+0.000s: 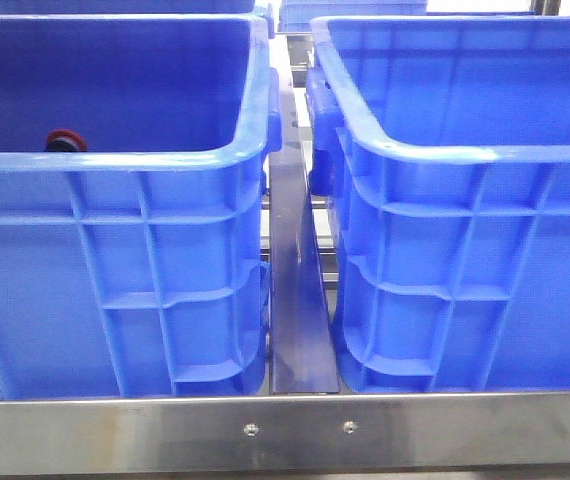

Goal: Pick red and yellow buttons and place in box

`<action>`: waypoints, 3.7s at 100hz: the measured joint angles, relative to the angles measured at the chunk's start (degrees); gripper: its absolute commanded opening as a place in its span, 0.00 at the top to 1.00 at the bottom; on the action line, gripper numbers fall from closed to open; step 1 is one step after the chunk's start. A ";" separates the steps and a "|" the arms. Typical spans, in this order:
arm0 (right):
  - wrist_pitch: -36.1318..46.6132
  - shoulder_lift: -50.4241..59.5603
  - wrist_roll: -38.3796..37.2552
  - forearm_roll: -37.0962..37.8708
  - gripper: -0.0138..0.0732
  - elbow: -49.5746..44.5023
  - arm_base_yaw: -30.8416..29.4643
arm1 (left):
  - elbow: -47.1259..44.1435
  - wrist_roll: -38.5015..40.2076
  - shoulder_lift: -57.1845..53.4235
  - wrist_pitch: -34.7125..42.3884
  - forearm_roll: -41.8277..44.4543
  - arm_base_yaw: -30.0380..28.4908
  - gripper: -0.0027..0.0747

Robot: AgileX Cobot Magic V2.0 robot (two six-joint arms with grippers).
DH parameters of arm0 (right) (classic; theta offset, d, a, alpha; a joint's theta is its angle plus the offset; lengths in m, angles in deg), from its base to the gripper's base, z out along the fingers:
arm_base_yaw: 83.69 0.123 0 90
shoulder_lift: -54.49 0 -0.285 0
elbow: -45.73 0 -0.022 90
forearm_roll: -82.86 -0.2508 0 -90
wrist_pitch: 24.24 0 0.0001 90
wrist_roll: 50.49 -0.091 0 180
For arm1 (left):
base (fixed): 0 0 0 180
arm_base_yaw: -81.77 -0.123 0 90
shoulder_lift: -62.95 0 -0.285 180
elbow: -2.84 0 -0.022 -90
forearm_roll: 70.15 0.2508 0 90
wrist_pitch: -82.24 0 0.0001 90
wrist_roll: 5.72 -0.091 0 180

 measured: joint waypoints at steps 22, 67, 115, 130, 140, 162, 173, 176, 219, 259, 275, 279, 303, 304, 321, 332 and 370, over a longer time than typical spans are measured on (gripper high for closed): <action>0.00 0.00 0.00 0.00 0.91 0.00 0.00 | 1.57 0.00 3.37 0.00 -1.20 0.00 0.31; 0.00 0.00 -0.07 0.00 0.91 0.00 0.00 | 1.83 0.04 3.89 0.90 -1.23 0.00 0.75; 0.00 0.00 0.02 0.00 0.91 0.00 0.00 | 0.30 -7.79 -3.11 2.08 -8.13 0.00 0.75; 0.00 0.00 0.02 0.00 0.91 0.00 0.00 | -4.22 -14.38 -9.03 3.35 -14.31 0.00 0.75; 0.00 0.00 0.02 0.00 0.91 0.00 0.00 | -7.32 -21.09 -12.67 3.35 -21.01 0.00 0.75; 0.00 0.00 -0.06 0.00 0.91 0.00 0.00 | -10.20 -38.13 -18.32 0.33 -38.64 0.10 0.75; 0.00 0.00 -0.06 0.00 0.91 0.00 0.00 | -10.20 -41.51 -19.67 -0.70 -43.32 1.93 0.75; 0.00 0.00 -0.06 0.00 0.91 0.00 0.00 | -10.20 -42.30 -19.82 -0.83 -44.09 2.78 0.75; 0.00 0.00 0.04 0.00 0.91 0.00 0.00 | -10.20 -44.75 -19.82 -1.05 -48.19 21.66 0.75; -2.56 0.00 0.04 0.04 0.91 2.91 0.00 | -10.23 -44.75 -19.82 0.25 -49.17 23.13 0.75; -11.64 -1.18 -0.07 0.14 0.91 11.97 0.00 | -10.23 -44.75 -19.82 0.91 -49.17 23.13 0.75; -14.20 -2.43 -0.07 0.13 0.91 14.52 0.00 | -10.23 -44.78 -19.82 1.17 -49.17 23.13 0.75; -25.65 -14.59 -0.07 0.13 0.90 27.50 0.00 | -10.23 -44.78 -19.82 1.41 -49.17 23.13 0.75; -26.18 -15.04 0.06 0.13 0.90 28.20 0.00 | -10.23 -44.78 -19.82 1.41 -49.17 23.13 0.75; -29.61 -27.03 0.39 0.13 0.90 35.38 0.00 | -10.23 -44.78 -19.82 1.41 -49.17 23.13 0.75; -30.38 -34.23 0.50 -0.22 0.73 39.41 0.00 | -10.23 -44.78 -19.82 1.41 -49.17 23.13 0.75; -35.96 -50.48 2.05 -16.11 0.16 47.88 0.10 | -10.23 -44.78 -19.82 1.53 -49.17 23.13 0.75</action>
